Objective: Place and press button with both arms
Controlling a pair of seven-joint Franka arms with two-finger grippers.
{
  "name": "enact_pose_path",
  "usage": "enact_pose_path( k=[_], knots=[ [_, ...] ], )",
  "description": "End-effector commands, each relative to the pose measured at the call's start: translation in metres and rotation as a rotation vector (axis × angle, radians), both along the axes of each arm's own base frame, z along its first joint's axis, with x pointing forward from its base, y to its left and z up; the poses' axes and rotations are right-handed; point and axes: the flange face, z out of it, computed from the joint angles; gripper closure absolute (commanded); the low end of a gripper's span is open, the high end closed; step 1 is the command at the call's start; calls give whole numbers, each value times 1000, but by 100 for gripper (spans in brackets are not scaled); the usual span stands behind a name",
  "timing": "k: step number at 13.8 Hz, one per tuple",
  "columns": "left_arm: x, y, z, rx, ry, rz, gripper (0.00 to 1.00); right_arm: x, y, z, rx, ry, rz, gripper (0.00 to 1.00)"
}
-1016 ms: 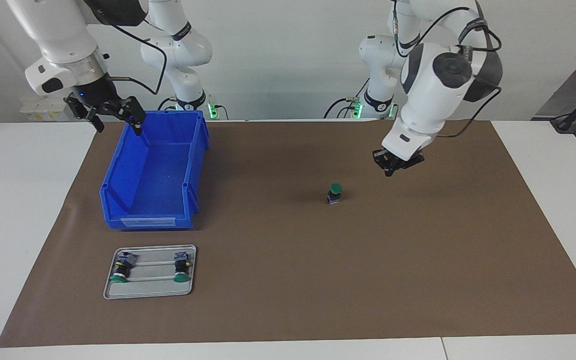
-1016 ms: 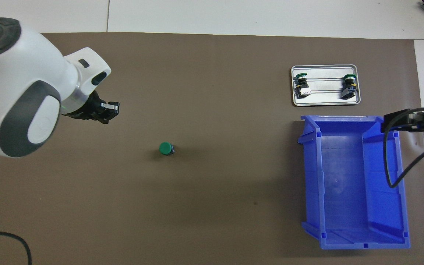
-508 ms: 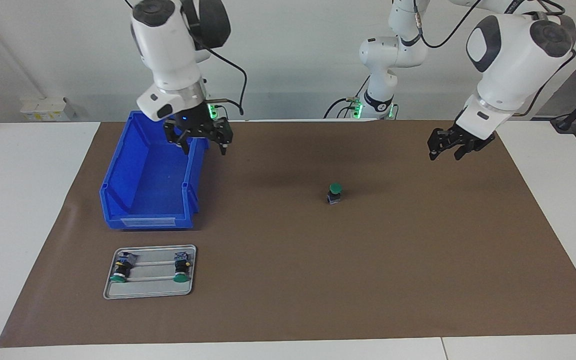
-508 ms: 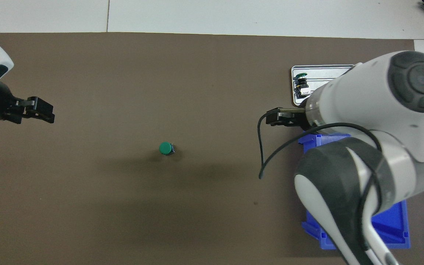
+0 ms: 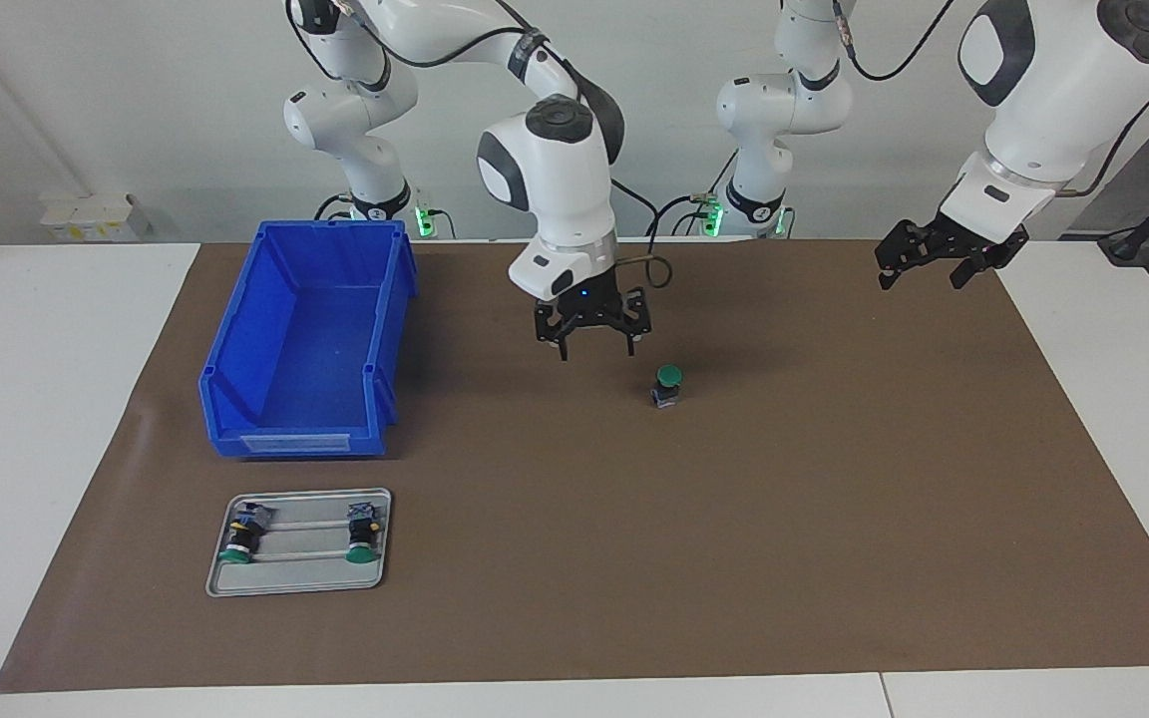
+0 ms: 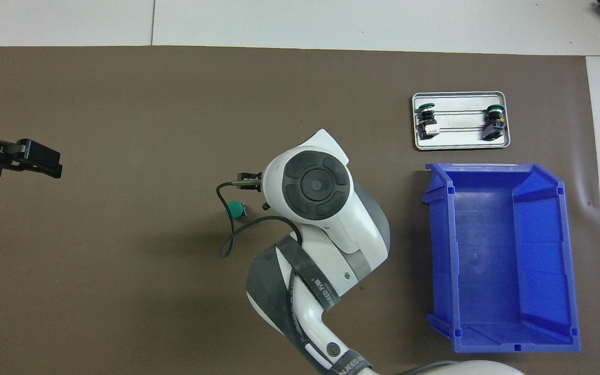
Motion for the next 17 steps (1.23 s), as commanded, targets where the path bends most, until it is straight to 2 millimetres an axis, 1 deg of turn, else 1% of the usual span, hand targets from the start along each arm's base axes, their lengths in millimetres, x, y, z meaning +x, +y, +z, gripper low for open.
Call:
enact_pose_path(
  k=[1, 2, 3, 4, 6, 7, 8, 10, 11, 12, 14, 17],
  knots=[
    [-8, -6, 3, 26, -11, 8, 0, -10, 44, -27, 11, -16, 40, 1],
    [-9, -6, 3, 26, -11, 8, 0, -14, 65, -39, 15, -26, 60, 1],
    [-9, -5, 1, 26, -7, 9, 0, -11, 76, -58, 0, -34, 75, 1],
    [-8, -6, 2, 25, -17, 6, 0, -14, 87, -75, -12, -45, 98, 1],
    [-7, -5, -6, 22, -55, 6, 0, -14, 92, -84, -25, -92, 139, 1],
    [-8, -6, -10, 20, -74, 4, 0, -17, 94, -94, -47, -102, 170, 1],
    [-8, -5, -10, 20, -82, 4, 0, -23, 101, -103, -52, -112, 200, 1],
    [-8, -5, -9, 20, -82, 6, 0, -18, 96, -108, -69, -124, 261, 1],
    [-9, -5, -10, 20, -74, 1, 0, -20, 98, -111, -61, -131, 264, 1],
    [-10, -5, -9, 21, -71, 0, 0, -26, 97, -121, -71, -122, 281, 1],
    [-9, 8, -9, 21, -72, 22, 0, -33, 94, -134, -91, -103, 304, 1],
    [-8, 19, -9, 22, -70, 42, 0, -33, 93, -135, -91, -106, 308, 2]
  ],
)
